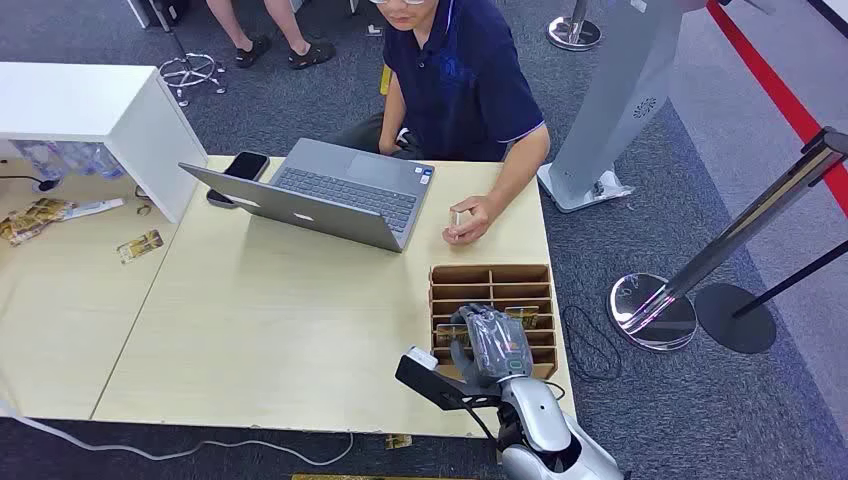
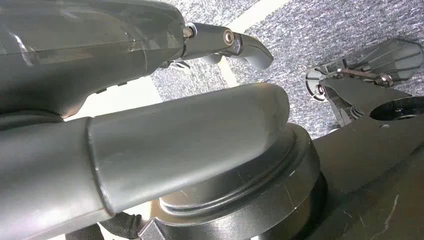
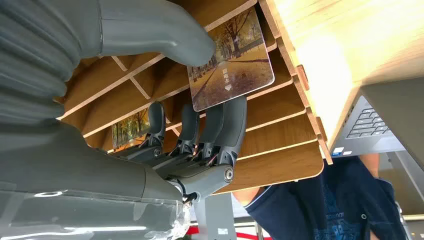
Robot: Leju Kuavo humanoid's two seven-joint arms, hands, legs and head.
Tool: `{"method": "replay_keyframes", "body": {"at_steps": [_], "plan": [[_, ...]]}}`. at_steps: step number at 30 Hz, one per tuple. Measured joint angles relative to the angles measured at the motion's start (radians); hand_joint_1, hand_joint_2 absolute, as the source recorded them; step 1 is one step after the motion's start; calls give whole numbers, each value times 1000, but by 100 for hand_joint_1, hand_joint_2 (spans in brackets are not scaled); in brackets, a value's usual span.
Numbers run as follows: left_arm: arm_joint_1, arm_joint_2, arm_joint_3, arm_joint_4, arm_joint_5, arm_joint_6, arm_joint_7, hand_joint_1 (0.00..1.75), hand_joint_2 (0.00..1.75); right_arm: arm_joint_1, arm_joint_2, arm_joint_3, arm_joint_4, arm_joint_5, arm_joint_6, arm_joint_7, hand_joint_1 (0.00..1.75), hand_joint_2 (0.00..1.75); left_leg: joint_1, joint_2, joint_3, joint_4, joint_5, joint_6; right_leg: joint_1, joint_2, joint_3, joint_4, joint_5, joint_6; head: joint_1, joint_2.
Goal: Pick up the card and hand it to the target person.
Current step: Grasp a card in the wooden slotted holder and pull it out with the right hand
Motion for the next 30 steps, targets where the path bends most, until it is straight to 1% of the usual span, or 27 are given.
{"method": "replay_keyframes", "body": {"at_steps": [3, 9, 20, 30], "plan": [[0, 0, 0, 0, 0, 0, 0, 0, 0, -2, 0, 0, 3, -2, 1, 0, 101, 175, 0, 0, 0, 0, 0, 0, 0, 0, 0, 0, 0, 0, 0, 0], [0, 0, -1, 0, 0, 0, 0, 0, 0, -8, 1, 1, 11, -4, 3, 2, 123, 175, 0, 0, 0, 0, 0, 0, 0, 0, 1, 0, 0, 0, 0, 0], [0, 0, 0, 0, 0, -1, 0, 0, 0, -10, 3, 6, 15, -12, 7, 3, 128, 175, 0, 0, 0, 0, 0, 0, 0, 0, 1, 0, 0, 0, 0, 0], [0, 0, 0, 0, 0, -2, 0, 0, 0, -11, 3, 13, 15, -23, 15, 2, 139, 175, 0, 0, 1, 0, 0, 0, 0, 0, 1, 0, 0, 0, 0, 0]]}}
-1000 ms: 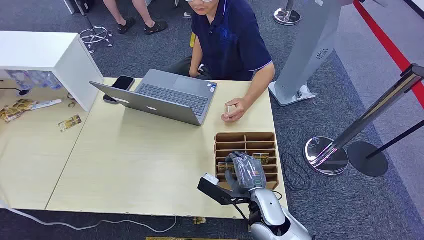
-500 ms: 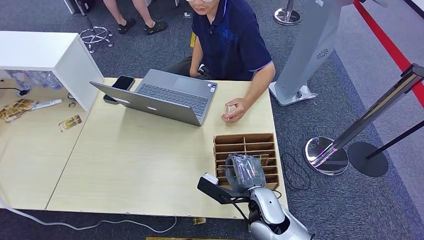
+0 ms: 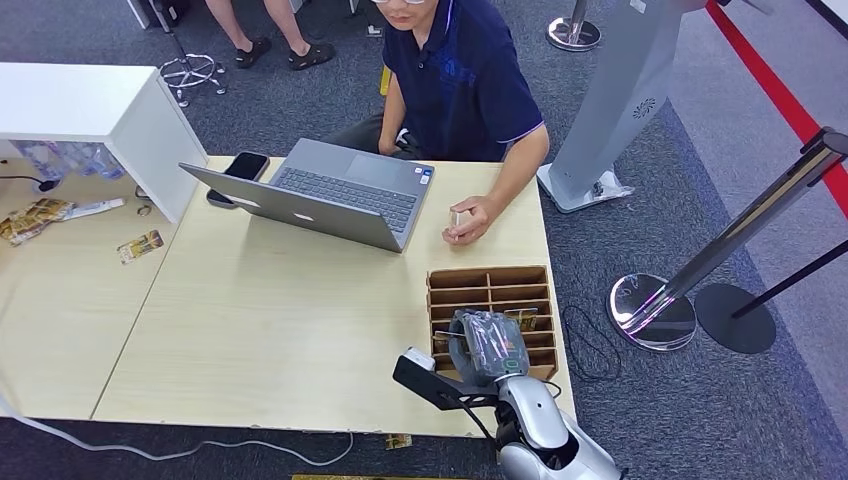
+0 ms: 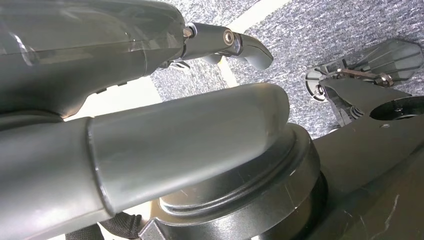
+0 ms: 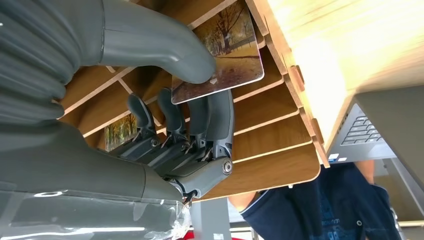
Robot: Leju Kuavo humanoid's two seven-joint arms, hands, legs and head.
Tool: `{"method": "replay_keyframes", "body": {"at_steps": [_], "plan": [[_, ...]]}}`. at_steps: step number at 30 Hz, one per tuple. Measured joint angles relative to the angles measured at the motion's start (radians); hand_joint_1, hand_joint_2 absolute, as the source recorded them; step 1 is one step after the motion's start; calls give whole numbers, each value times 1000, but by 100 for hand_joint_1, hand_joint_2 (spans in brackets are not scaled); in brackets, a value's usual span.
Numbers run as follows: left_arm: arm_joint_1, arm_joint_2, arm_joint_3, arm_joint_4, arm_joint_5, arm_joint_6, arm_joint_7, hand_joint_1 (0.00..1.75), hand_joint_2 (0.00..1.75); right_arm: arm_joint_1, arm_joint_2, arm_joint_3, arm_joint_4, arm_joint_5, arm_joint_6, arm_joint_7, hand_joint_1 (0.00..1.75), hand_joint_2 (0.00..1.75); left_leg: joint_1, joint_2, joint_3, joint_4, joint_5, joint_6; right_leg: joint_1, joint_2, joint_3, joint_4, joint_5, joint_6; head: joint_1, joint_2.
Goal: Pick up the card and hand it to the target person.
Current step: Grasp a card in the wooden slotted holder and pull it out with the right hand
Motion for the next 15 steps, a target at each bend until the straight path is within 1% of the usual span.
{"method": "replay_keyframes", "body": {"at_steps": [8, 15], "plan": [[0, 0, 0, 0, 0, 1, 0, 0, 0, -1, -1, 1, -5, 10, -15, 3, 138, 175, 0, 0, 0, 0, 0, 0, 0, 0, 0, 0, 0, 0, 0, 0], [0, 0, 0, 0, 0, 2, 0, 0, 0, 0, -7, 0, -48, 38, -21, 13, 137, 175, 0, 0, 0, 0, 0, 0, 0, 0, 0, 0, 0, 0, 0, 0]]}}
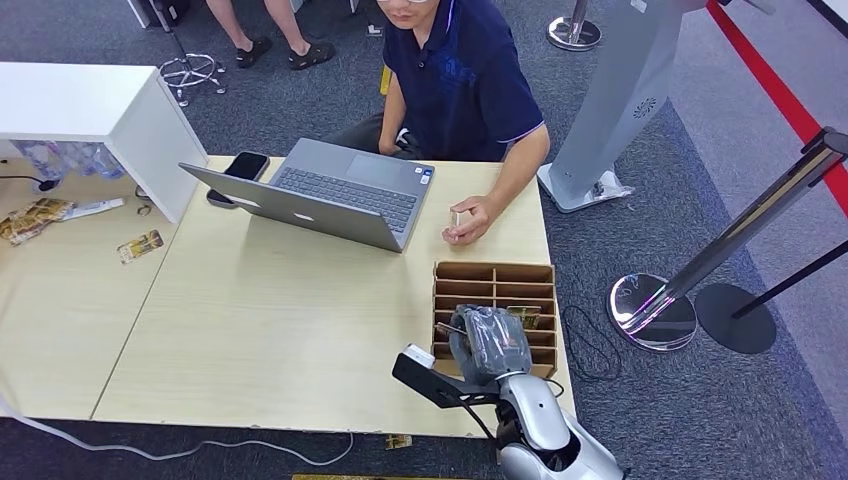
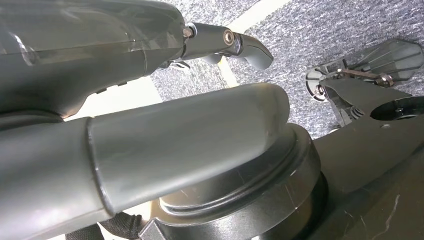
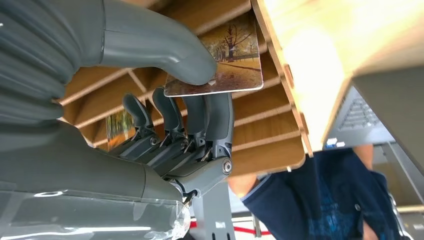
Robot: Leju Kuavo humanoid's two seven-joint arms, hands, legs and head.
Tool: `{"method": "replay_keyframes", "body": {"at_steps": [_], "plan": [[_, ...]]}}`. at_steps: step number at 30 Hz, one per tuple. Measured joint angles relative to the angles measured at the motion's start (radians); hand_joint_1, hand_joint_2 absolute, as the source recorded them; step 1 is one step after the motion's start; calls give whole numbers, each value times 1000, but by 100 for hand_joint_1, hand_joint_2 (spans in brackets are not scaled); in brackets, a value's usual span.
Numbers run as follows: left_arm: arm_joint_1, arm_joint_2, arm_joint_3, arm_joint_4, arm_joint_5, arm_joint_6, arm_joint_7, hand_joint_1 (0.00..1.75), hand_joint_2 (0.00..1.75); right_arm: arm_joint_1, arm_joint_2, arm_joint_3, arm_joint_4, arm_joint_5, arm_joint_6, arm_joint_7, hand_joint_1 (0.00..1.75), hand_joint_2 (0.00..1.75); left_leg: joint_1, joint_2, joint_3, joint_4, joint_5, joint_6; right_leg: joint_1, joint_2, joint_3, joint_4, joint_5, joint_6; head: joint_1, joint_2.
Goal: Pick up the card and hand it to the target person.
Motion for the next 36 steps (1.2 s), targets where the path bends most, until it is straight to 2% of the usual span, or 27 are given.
{"method": "replay_keyframes", "body": {"at_steps": [14, 29, 36], "plan": [[0, 2, 0, 0, 1, 1, 0, 0, 0, 0, -32, -15, -124, 22, -29, 4, 134, 175, 0, 0, 0, 0, 0, 0, 0, 0, 0, 0, 0, 0, 0, 0], [0, 2, -1, 0, -25, 0, 0, 0, 0, -27, -50, -52, -194, 28, -113, -31, 130, 175, 0, 0, 0, 0, 0, 0, 0, 0, 0, 0, 0, 0, 0, 0], [-10, 0, -3, 0, -51, -3, 13, 0, 0, -91, -31, -61, -159, 40, -224, -83, 131, 175, 0, 0, 0, 0, 0, 0, 0, 0, 0, 0, 0, 0, 0, 0]]}}
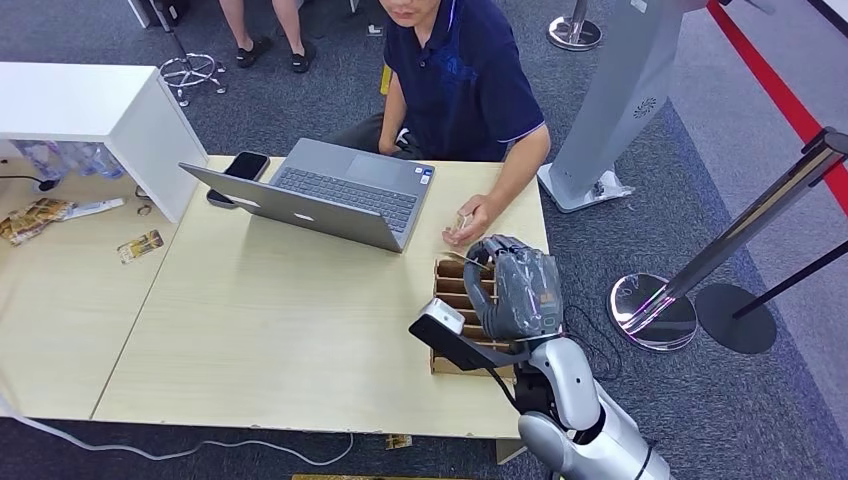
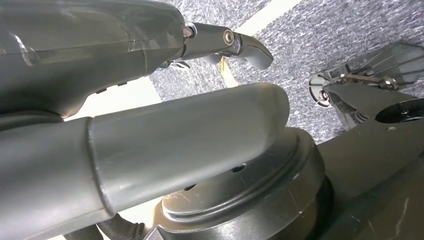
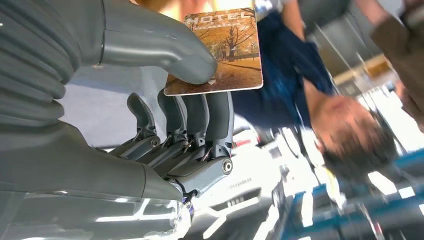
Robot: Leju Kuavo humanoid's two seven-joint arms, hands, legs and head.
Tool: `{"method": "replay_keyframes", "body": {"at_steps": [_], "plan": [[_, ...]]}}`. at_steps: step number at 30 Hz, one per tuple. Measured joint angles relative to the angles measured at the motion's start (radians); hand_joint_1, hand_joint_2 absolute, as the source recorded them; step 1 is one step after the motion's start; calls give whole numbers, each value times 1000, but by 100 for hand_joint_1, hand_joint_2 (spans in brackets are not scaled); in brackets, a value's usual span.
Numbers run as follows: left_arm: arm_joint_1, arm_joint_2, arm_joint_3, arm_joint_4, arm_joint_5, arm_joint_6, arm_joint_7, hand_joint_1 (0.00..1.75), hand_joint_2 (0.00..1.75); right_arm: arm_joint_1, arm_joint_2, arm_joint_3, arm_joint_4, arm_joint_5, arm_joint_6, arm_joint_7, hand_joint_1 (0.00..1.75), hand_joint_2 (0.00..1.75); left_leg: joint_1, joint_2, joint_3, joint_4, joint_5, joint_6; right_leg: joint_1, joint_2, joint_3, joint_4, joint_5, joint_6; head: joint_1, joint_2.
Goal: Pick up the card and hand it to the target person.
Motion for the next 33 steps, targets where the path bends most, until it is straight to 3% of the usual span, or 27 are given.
{"method": "replay_keyframes", "body": {"at_steps": [4, 11, 27, 30, 33], "plan": [[-15, -3, -3, 0, -16, -4, 13, 0, 0, -38, 27, -4, 40, 20, -71, -22, 125, 175, 0, 0, 0, 0, 0, 0, 0, 0, 0, 0, 0, 0, 0, 0], [-40, -12, -7, -1, -39, -11, 33, 0, 0, -102, 79, -15, 136, 40, -128, -36, 131, 175, 0, 0, 0, 0, 0, 0, 0, 0, 0, 0, 0, 0, 0, 0], [-73, -28, -30, -2, -62, -20, 52, 0, 0, -187, 179, -27, 448, 87, -141, -39, 130, 175, 0, 0, 0, 0, 0, 0, 0, 0, 0, 0, 0, 0, 0, 0], [-75, -29, -31, -2, -64, -21, 53, 0, 0, -196, 192, -27, 503, 89, -141, -37, 126, 175, 0, 0, 0, 0, 0, 0, 0, 0, 0, 0, 0, 0, 0, 0], [-78, -29, -31, -2, -64, -22, 56, 0, 0, -203, 203, -27, 555, 91, -141, -33, 108, 175, 0, 0, 0, 0, 0, 0, 0, 0, 0, 0, 0, 0, 0, 0]]}}
